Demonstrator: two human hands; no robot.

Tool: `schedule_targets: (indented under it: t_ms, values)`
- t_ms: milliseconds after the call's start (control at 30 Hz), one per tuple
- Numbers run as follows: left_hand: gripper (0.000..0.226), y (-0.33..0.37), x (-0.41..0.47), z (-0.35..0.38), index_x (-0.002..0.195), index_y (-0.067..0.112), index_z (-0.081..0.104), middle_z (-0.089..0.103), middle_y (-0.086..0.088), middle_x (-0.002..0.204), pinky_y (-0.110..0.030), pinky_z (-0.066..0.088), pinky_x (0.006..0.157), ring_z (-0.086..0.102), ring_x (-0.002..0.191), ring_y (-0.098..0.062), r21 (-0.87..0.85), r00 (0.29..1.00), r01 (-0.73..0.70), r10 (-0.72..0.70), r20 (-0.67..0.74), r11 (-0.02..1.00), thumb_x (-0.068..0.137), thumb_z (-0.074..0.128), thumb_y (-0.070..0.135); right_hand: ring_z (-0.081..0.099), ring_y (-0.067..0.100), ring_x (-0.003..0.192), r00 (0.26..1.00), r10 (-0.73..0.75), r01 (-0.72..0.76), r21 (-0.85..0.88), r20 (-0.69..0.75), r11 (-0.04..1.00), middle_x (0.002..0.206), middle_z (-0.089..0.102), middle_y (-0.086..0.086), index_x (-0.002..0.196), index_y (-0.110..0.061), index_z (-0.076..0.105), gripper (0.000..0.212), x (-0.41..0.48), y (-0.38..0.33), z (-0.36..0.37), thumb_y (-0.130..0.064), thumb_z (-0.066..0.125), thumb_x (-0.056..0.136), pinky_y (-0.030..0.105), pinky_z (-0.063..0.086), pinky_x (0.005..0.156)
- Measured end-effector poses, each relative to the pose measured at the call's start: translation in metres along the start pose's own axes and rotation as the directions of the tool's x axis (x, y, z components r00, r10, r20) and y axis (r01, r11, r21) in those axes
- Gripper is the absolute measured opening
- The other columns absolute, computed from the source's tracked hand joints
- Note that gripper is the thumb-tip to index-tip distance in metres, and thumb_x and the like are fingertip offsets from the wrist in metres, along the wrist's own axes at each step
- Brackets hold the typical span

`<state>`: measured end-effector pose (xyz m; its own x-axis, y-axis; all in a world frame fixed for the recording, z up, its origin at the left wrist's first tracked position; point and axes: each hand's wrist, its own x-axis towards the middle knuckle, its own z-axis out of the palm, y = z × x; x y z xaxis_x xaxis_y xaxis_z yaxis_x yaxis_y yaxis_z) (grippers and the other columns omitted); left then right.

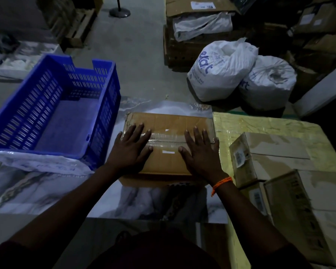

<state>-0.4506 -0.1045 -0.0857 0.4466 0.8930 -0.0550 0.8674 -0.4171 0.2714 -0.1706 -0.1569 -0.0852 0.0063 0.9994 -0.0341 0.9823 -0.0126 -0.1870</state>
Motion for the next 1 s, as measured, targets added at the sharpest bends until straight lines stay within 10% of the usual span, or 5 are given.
schedule_targets:
  t_ms: [300, 600, 1000]
  values:
    - [0.074, 0.004, -0.002, -0.001, 0.163, 0.034, 0.017, -0.001, 0.005, 0.172, -0.057, 0.012, 0.123, -0.006, 0.158, -0.021, -0.071, 0.999, 0.004, -0.007, -0.037, 0.997, 0.098, 0.017, 0.07, 0.007, 0.033, 0.158, 0.964, 0.256, -0.241, 0.17, -0.073, 0.955, 0.174, 0.001, 0.008, 0.165, -0.033, 0.01, 0.087, -0.006, -0.007, -0.008, -0.077, 0.037, 0.095, 0.061, 0.025, 0.119]
    - [0.075, 0.043, 0.0, 0.011, 0.158, 0.031, 0.031, 0.016, 0.007, 0.167, -0.067, 0.016, 0.121, 0.006, 0.158, -0.023, -0.443, 0.967, -0.079, -0.038, -0.25, 0.893, 0.092, 0.045, 0.065, 0.062, 0.036, 0.12, 0.81, 0.578, -0.535, 0.528, 0.101, 0.659, 0.136, 0.061, 0.015, 0.145, -0.013, 0.041, 0.129, 0.009, 0.044, -0.038, -0.092, 0.066, 0.047, 0.05, 0.055, 0.096]
    - [0.081, 0.023, -0.019, 0.039, 0.154, 0.051, -0.017, -0.027, 0.014, 0.164, -0.061, 0.001, 0.124, -0.019, 0.155, -0.015, -0.476, 0.951, 0.199, -0.286, -0.115, 0.856, 0.087, 0.012, 0.086, 0.049, 0.036, 0.132, 0.983, 0.114, -0.083, 0.211, -0.143, 0.974, 0.144, 0.053, 0.016, 0.152, -0.014, 0.04, 0.105, 0.059, -0.033, -0.134, -0.051, 0.091, 0.067, 0.043, 0.045, 0.103]
